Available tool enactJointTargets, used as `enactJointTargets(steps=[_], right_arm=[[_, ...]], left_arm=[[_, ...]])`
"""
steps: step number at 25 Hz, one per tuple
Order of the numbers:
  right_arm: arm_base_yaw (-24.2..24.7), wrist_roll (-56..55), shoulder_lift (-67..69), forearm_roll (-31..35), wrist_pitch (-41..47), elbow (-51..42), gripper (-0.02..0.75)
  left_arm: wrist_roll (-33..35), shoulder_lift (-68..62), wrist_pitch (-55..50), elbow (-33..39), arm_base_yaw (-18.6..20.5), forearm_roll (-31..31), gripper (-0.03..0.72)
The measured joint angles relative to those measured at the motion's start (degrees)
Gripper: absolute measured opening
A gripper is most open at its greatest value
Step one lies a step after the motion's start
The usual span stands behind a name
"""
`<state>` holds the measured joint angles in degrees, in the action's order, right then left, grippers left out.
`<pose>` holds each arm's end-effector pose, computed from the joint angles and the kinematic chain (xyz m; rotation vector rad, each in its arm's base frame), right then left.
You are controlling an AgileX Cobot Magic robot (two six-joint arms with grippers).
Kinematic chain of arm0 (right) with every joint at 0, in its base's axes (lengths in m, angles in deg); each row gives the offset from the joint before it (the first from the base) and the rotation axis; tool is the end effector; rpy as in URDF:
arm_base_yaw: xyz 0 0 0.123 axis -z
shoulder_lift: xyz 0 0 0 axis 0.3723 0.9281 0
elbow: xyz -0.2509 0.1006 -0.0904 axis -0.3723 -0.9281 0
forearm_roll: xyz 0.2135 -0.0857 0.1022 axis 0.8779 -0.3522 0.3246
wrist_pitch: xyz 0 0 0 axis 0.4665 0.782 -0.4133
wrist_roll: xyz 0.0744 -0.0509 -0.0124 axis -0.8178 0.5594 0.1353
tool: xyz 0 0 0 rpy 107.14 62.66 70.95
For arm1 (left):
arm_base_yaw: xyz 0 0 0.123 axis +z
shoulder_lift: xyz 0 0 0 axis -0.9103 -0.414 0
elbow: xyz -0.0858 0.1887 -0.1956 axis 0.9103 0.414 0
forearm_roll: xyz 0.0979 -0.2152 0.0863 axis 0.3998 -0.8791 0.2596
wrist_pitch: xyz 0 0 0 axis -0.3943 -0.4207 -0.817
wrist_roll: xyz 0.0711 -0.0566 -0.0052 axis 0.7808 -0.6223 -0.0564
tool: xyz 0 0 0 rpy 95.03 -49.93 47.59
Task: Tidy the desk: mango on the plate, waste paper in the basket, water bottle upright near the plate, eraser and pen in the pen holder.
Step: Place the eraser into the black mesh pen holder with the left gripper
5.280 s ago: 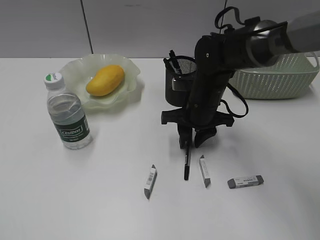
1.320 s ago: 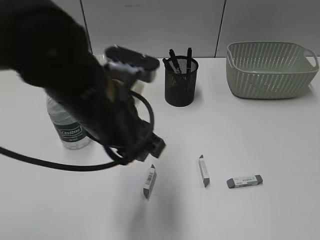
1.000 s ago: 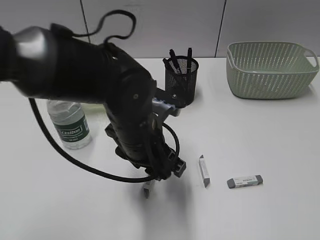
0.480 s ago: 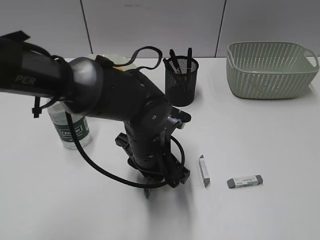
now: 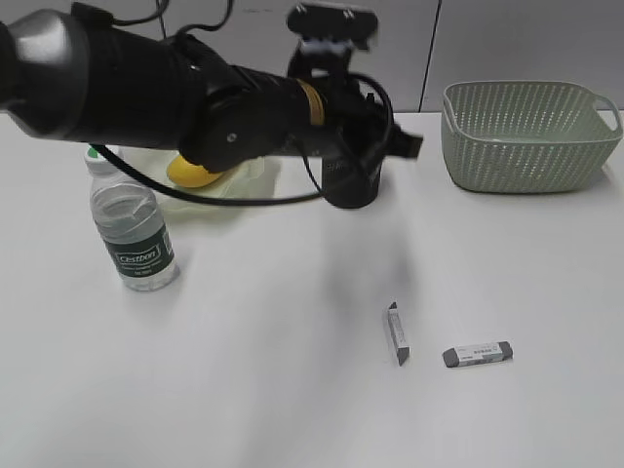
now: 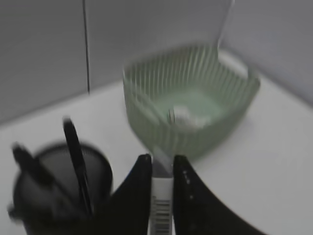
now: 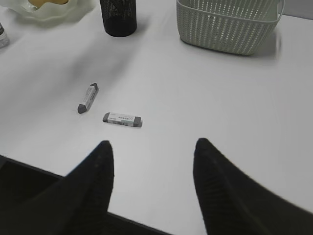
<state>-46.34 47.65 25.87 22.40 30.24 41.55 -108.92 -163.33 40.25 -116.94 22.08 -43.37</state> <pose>-0.0039 -0.0071 0.2817 -0.3676 1.9806 0.2368 0.3254 -0.3127 0.2215 0.6172 1.9444 -0.6251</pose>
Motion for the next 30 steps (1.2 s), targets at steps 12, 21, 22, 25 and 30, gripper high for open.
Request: enactJointTargets(steps=[12,21,22,25,30], right_arm=[[0.0,0.0,0.0,0.0,0.0,0.0,0.421],[0.0,0.0,0.0,0.0,0.0,0.0,0.421],[0.0,0.0,0.0,0.0,0.0,0.0,0.421],[0.0,0.0,0.0,0.0,0.0,0.0,0.421],[0.0,0.0,0.0,0.0,0.0,0.0,0.421]], left_arm=[[2.9,-16.7,30.4,-11.8,9.7,-0.1,0.078],[2.9,-20.3,25.8,-14.3,9.7,0.0,0.087],[2.9,-20.3,25.7,-14.3,9.7,0.0,0.102],[2.9,-20.3,25.5,-14.3,9.7,0.0,0.226],[2.9,-20.0,24.2,-14.3,9.7,0.1,0.419]])
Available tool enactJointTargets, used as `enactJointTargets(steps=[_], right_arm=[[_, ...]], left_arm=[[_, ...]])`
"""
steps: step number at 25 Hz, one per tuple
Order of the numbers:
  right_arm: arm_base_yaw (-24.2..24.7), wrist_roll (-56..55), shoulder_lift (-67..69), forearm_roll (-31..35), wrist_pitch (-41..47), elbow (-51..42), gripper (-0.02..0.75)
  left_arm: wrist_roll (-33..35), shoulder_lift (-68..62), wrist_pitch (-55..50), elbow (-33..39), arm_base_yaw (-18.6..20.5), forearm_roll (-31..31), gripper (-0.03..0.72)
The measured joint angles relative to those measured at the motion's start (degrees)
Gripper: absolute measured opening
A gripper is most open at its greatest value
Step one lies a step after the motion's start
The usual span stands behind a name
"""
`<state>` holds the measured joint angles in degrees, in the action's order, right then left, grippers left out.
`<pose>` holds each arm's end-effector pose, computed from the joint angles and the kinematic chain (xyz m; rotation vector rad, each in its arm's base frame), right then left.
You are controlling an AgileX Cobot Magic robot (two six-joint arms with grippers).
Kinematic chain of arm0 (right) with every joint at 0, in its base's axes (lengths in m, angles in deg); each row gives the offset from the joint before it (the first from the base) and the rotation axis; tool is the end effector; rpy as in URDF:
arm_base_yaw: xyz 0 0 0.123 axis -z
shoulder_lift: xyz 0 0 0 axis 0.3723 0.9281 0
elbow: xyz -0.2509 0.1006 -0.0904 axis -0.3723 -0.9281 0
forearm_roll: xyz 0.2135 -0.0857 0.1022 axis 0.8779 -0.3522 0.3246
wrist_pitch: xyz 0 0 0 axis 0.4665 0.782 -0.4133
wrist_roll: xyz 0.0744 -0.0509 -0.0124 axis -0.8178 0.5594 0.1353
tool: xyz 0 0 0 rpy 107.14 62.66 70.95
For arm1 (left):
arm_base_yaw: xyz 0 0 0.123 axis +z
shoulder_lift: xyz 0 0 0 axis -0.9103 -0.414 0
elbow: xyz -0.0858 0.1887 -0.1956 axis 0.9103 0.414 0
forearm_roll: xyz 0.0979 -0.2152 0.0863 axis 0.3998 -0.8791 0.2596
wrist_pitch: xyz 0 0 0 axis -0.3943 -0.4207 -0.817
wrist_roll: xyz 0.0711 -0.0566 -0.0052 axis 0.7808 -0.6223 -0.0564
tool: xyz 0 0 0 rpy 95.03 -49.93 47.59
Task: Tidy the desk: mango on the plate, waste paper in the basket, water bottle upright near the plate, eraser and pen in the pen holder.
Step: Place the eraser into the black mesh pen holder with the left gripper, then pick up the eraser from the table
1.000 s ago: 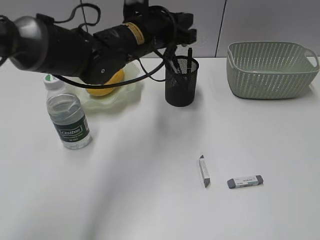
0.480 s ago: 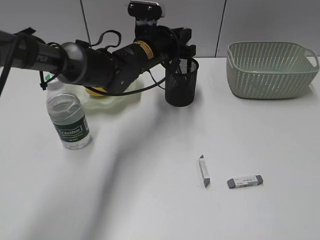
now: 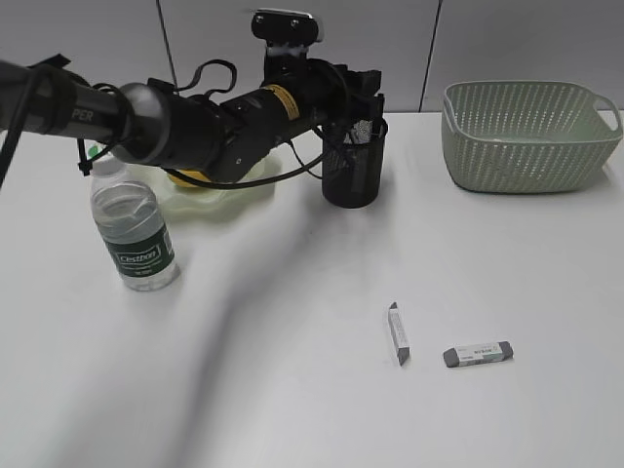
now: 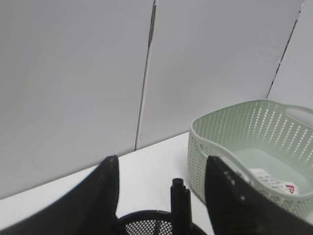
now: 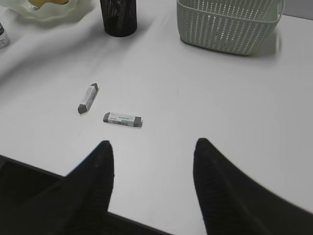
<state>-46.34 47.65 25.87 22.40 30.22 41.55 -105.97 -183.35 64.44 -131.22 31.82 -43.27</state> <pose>-0.0039 -0.0071 0.2817 -0.3676 1.9803 0.2368 0.4269 -0.2995 0.1632 0.4752 1.6487 -0.6633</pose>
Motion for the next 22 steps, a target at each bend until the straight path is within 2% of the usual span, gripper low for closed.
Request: enactJointTargets(steps=[2,5,7,9,11,13,17,22], right_arm=[[0.0,0.0,0.0,0.0,0.0,0.0,0.421],[0.0,0.0,0.0,0.0,0.0,0.0,0.421],[0.0,0.0,0.0,0.0,0.0,0.0,0.420],[0.0,0.0,0.0,0.0,0.0,0.0,0.420],[0.0,0.0,0.0,0.0,0.0,0.0,0.420],[0.0,0.0,0.0,0.0,0.0,0.0,0.420],[0.0,0.1,0.0,0.0,0.0,0.0,0.420],[0.0,0.1,0.0,0.0,0.0,0.0,0.420]], left_arm=[[0.0,1.8,-4.9,0.0,-0.1,0.0,0.435],[0.0,8.6,-21.0,0.0,-0.6,0.0,0.417],[0.1,15.0,-33.1,0.3,-0.7,-0.2,0.361],[1.6,21.4,-40.8,3.0,-0.8,-0.4,0.279],[3.6,28.3,-46.8,8.1,-0.9,-0.3,0.203],[4.5,36.6,-52.5,15.9,-0.9,-0.3,0.176],[6.6,54.9,-68.1,29.8,-0.9,-0.4,0.171],[7.3,77.6,-85.9,41.5,-0.9,-3.0,0.173]])
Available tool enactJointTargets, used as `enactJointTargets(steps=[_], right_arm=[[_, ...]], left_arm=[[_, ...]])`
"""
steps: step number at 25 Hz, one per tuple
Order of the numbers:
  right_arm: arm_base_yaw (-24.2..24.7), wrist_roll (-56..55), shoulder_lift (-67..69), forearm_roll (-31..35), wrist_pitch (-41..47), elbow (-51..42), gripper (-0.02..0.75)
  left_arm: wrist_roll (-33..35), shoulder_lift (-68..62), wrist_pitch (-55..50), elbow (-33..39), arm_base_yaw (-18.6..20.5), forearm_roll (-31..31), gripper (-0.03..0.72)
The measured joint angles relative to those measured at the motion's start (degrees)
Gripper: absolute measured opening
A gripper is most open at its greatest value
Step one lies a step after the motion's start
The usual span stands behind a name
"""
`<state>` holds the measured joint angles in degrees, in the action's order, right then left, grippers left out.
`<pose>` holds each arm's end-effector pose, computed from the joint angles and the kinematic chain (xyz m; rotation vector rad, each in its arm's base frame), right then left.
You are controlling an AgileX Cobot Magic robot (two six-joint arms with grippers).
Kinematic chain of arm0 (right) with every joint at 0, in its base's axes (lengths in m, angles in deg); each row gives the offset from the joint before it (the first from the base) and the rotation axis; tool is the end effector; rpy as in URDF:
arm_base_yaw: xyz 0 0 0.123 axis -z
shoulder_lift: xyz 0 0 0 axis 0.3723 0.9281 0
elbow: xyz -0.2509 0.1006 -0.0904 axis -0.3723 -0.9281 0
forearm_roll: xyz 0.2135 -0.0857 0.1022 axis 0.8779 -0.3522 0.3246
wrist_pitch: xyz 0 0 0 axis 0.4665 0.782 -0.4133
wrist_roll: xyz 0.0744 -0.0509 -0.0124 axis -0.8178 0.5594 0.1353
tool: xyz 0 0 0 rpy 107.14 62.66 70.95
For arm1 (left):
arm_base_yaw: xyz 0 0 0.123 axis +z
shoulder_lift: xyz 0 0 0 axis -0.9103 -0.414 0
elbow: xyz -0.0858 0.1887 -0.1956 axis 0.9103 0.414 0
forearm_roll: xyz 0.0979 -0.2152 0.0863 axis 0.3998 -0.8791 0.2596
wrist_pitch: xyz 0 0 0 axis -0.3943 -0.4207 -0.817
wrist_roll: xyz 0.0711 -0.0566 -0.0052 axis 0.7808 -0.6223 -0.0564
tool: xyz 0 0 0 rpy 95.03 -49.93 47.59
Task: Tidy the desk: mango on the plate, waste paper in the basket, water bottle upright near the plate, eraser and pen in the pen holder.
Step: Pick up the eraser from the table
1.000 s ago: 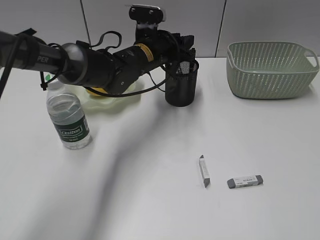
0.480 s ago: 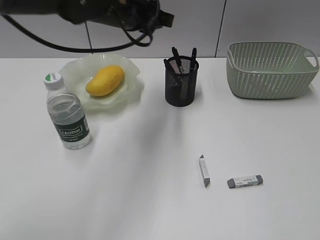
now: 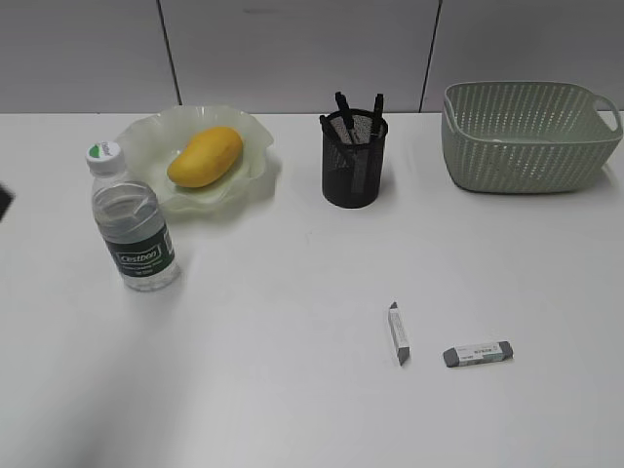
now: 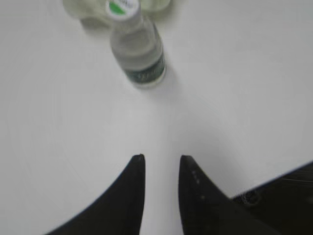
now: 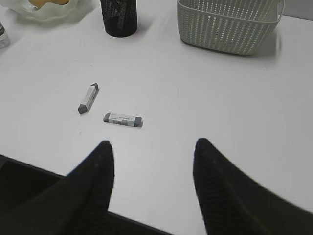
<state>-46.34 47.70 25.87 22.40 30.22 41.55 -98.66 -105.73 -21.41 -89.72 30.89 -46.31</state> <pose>-0.0039 -0.0071 0.2817 -0.3684 1.9801 0.2363 0.1494 -0.0855 0.3204 0.5406 2.4424 -0.0962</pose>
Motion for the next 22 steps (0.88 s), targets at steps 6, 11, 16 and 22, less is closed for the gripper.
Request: enactJointTargets(steps=[6,11,16,22], right_arm=[[0.0,-0.1,0.0,0.1,0.0,0.0,0.420],[0.0,0.0,0.0,0.1,0.0,0.0,0.420],[0.0,0.0,0.0,0.1,0.0,0.0,0.420],[0.0,-0.1,0.0,0.1,0.0,0.0,0.420]], left_arm=[[0.0,29.0,-8.9,9.7,0.0,-1.5,0.197],[0.1,45.8,-12.1,14.5,0.0,-1.7,0.253],[0.1,54.4,-12.7,15.5,0.0,-1.9,0.258],[0.1,55.0,-7.9,17.6,0.0,0.0,0.294]])
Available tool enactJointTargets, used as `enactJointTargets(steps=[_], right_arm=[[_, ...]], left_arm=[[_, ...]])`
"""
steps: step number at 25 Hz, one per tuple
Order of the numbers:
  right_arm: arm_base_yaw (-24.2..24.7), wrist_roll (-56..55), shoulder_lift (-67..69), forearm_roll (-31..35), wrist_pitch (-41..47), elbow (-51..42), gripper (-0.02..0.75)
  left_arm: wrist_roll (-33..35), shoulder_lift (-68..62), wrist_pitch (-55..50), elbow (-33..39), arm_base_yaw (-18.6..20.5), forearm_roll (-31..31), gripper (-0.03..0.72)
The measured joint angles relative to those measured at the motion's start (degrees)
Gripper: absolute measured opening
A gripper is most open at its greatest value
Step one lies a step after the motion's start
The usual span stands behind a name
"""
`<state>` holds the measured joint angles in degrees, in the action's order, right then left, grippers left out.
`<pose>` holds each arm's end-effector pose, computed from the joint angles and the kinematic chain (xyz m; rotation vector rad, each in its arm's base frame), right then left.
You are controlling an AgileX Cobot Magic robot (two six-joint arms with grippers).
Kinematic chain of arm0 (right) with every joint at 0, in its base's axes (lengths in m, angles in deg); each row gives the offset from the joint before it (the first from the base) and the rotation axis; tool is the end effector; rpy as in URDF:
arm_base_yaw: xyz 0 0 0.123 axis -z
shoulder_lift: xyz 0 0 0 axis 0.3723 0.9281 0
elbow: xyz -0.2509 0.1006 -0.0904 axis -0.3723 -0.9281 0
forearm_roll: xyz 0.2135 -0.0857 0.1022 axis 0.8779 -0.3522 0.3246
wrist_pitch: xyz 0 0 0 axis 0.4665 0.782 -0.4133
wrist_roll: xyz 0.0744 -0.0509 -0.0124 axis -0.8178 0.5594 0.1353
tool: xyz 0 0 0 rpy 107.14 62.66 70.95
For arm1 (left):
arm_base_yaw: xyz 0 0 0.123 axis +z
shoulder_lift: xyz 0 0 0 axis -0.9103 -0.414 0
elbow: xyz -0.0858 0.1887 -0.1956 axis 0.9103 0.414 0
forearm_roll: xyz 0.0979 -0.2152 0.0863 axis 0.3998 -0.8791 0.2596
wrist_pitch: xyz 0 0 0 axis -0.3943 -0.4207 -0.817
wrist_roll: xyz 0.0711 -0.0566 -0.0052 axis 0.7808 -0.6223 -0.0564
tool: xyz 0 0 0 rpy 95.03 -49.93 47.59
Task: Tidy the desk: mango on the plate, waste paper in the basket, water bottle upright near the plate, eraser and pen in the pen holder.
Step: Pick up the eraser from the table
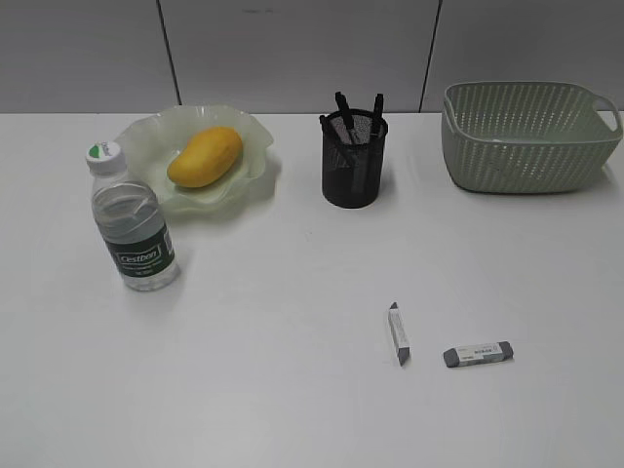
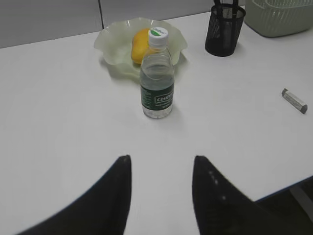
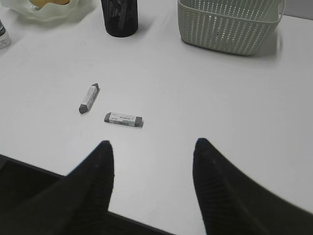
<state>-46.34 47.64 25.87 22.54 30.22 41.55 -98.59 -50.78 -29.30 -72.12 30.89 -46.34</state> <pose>-0.0039 -0.0069 0.2817 -0.3676 1.9806 0.2398 -0.0012 0.0202 0.2886 0.3528 1.9782 -0.3019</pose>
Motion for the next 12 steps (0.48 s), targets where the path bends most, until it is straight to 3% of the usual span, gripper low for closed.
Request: enactJointTargets(steps=[5,12], right_arm=[[0.0,0.0,0.0,0.0,0.0,0.0,0.420],[0.0,-0.2,0.0,0.3,-0.1,0.0,0.420]], left_arm=[[0.1,0.0,0.6,0.2,0.0,0.4,0.341],[0.1,0.0,0.8,0.2,0.0,0.3,0.340]])
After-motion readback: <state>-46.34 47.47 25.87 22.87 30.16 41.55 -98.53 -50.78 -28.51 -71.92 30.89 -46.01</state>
